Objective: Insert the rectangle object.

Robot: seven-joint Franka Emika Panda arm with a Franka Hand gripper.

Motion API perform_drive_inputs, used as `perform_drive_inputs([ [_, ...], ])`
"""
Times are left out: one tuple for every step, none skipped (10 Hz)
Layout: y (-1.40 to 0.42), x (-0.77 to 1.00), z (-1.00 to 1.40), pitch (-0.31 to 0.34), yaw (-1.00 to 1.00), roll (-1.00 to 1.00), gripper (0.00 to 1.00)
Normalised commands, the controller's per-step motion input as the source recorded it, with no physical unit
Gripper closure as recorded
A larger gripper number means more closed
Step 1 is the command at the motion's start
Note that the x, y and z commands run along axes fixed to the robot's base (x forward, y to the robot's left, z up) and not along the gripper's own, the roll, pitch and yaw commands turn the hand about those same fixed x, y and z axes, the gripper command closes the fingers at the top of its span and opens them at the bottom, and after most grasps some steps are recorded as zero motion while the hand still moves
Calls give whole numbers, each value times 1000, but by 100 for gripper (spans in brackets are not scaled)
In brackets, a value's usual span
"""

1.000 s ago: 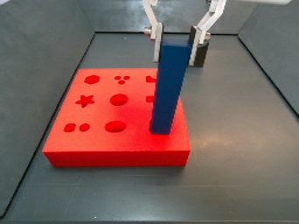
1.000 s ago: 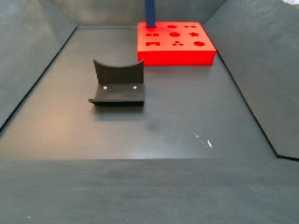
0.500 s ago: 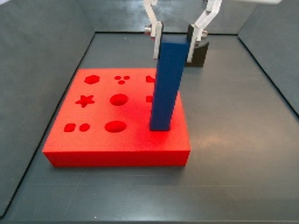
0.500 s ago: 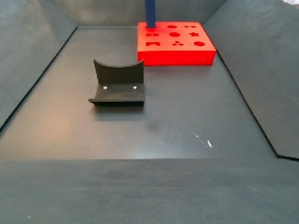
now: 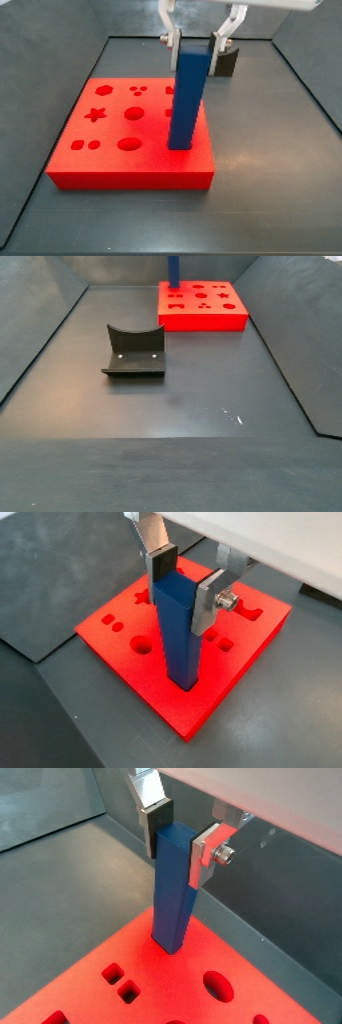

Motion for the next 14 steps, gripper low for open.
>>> perform_drive_inputs([
  [0, 169, -557, -137, 0, 77, 100],
  [0, 257, -671, -269, -40, 0, 100],
  [0, 263, -669, -251, -57, 0, 100],
  [40, 211, -717, -204, -40, 63, 100],
  [37, 163, -766, -176, -57, 103, 100],
  [6, 80, -791, -177, -11, 114, 100],
  [0, 0, -777, -199, 0, 126, 100],
  [0, -6, -731, -217, 0, 166, 100],
  [-54, -74, -700, -217, 0, 199, 100],
  [-146, -220, -571, -267, 0, 244, 100],
  [-106, -374, -537, -290, 126, 271, 100],
  [-186, -311, -483, -274, 523, 257, 100],
  [-171, -103, -237, -124, 346, 59, 100],
  [0, 0, 0, 0, 0, 9, 100],
])
